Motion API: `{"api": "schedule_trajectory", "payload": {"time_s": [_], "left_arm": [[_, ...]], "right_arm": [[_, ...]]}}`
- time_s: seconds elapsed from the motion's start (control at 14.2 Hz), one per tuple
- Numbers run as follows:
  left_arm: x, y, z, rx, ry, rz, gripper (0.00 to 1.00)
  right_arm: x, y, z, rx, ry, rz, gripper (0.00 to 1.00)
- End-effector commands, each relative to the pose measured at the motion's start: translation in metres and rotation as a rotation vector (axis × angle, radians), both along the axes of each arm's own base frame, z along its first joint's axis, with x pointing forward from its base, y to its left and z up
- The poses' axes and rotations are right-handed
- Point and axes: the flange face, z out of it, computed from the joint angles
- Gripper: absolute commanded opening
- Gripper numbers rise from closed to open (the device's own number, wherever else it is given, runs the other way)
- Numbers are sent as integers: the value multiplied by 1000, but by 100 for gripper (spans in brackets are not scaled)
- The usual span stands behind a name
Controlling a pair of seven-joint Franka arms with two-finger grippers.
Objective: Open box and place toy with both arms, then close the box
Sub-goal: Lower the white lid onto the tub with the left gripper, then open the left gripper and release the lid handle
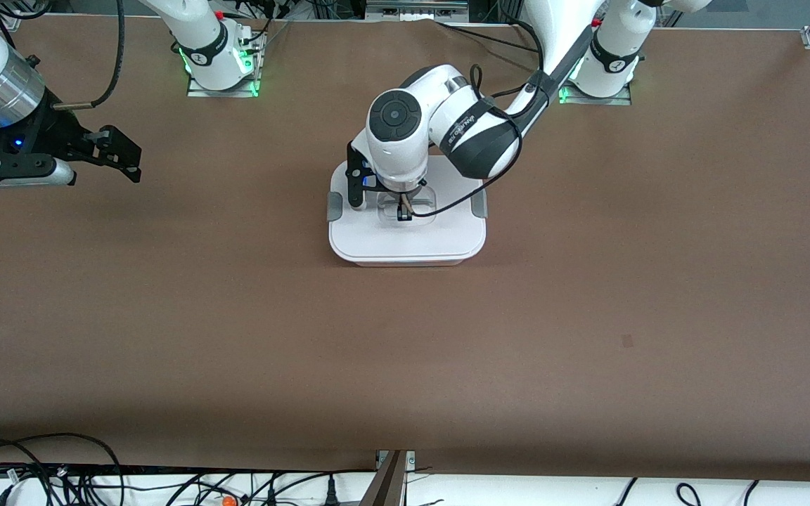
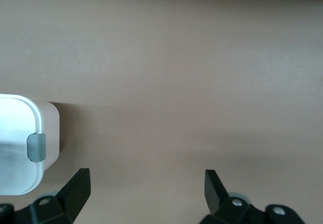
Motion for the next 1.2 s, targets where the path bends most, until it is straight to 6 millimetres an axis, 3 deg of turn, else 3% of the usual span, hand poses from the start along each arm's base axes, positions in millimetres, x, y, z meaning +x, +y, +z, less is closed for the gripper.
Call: {"api": "schedule_trajectory", "payload": {"time_s": [0.0, 0.35, 0.57, 0.71, 0.85, 1.13], "left_arm": [[5, -6, 0, 10, -39, 13, 99], [9, 2, 28, 0, -33, 33, 100], [40, 39, 68, 9, -36, 149, 100], [69, 80, 82, 23, -46, 284, 100], [106, 138, 96, 24, -64, 385, 100], [166, 280, 137, 25, -68, 599, 100]], "right_arm": [[0, 1, 6, 7, -10, -10, 100], [0, 1, 6, 28, -6, -13, 100], [0, 2, 6, 30, -6, -14, 100], [0, 2, 6, 30, -6, -14, 100], [0, 2, 6, 30, -7, -14, 100], [0, 2, 6, 31, -5, -16, 100]]}}
